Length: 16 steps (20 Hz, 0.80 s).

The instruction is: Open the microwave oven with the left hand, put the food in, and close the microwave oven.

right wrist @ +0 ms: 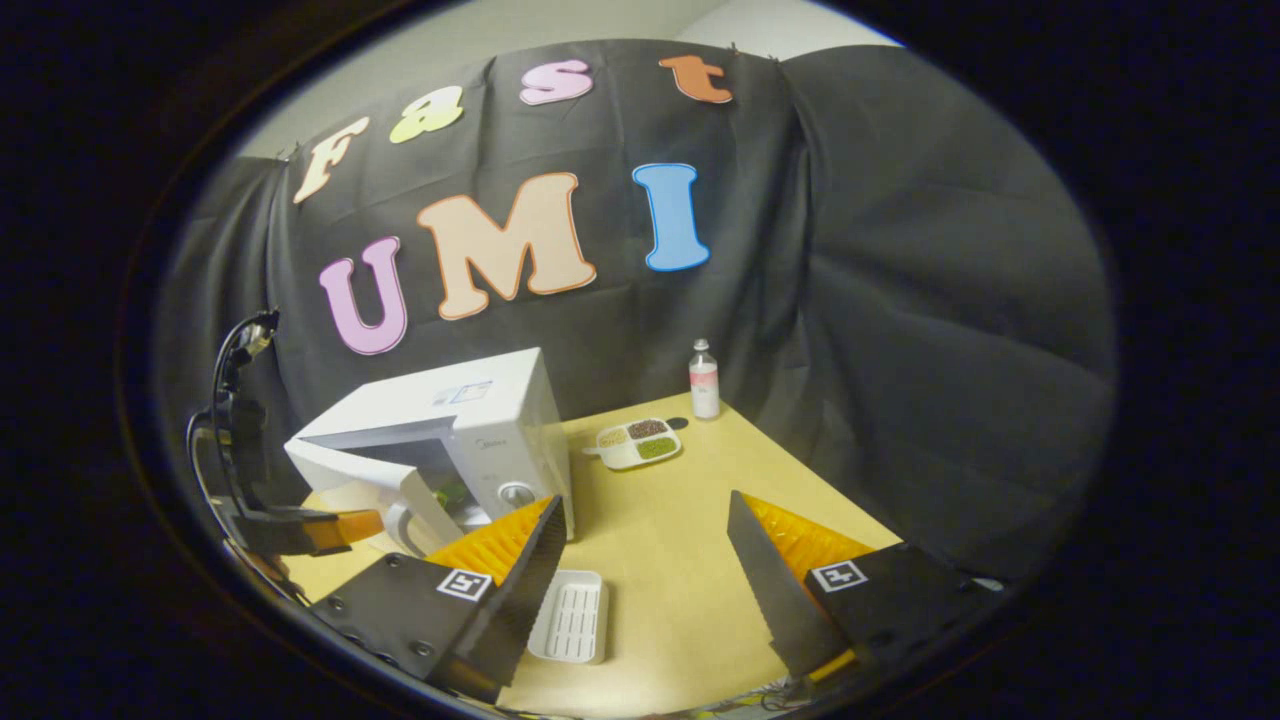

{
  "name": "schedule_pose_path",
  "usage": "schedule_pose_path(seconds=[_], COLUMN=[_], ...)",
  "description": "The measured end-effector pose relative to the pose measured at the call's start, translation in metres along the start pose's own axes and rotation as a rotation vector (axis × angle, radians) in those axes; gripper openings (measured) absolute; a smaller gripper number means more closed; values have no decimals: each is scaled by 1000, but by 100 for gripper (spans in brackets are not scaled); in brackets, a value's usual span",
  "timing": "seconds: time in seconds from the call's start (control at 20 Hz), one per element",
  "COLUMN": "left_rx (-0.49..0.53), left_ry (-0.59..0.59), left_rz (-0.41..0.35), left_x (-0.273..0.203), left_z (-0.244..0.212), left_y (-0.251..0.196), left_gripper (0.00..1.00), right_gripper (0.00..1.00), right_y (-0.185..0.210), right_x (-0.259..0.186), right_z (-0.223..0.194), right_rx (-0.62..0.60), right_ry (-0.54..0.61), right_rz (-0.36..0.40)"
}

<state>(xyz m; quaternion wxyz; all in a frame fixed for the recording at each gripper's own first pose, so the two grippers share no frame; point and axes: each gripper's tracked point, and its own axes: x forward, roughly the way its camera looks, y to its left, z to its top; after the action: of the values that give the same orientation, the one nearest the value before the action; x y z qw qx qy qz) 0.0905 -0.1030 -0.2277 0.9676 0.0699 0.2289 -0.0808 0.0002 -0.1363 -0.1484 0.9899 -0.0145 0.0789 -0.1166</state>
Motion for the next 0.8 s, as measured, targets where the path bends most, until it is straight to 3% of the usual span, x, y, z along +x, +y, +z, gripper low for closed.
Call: schedule_pose_path(seconds=[0.05,0.15,0.2,0.8], left_rx=[3,13,20,-15], left_ry=[-7,-29,-34,-76], left_rz=[10,32,42,96], left_x=[5,5,8,45], left_z=[4,9,13,43], left_y=[0,4,3,-6], left_gripper=[0,0,1,0], right_gripper=[99,99,91,91], right_y=[-2,-9,-11,-31], right_x=[2,5,7,13], right_z=[1,3,4,12], right_rx=[6,15,18,74], right_ry=[-3,-4,-2,-22], right_rz=[1,0,-1,-16])
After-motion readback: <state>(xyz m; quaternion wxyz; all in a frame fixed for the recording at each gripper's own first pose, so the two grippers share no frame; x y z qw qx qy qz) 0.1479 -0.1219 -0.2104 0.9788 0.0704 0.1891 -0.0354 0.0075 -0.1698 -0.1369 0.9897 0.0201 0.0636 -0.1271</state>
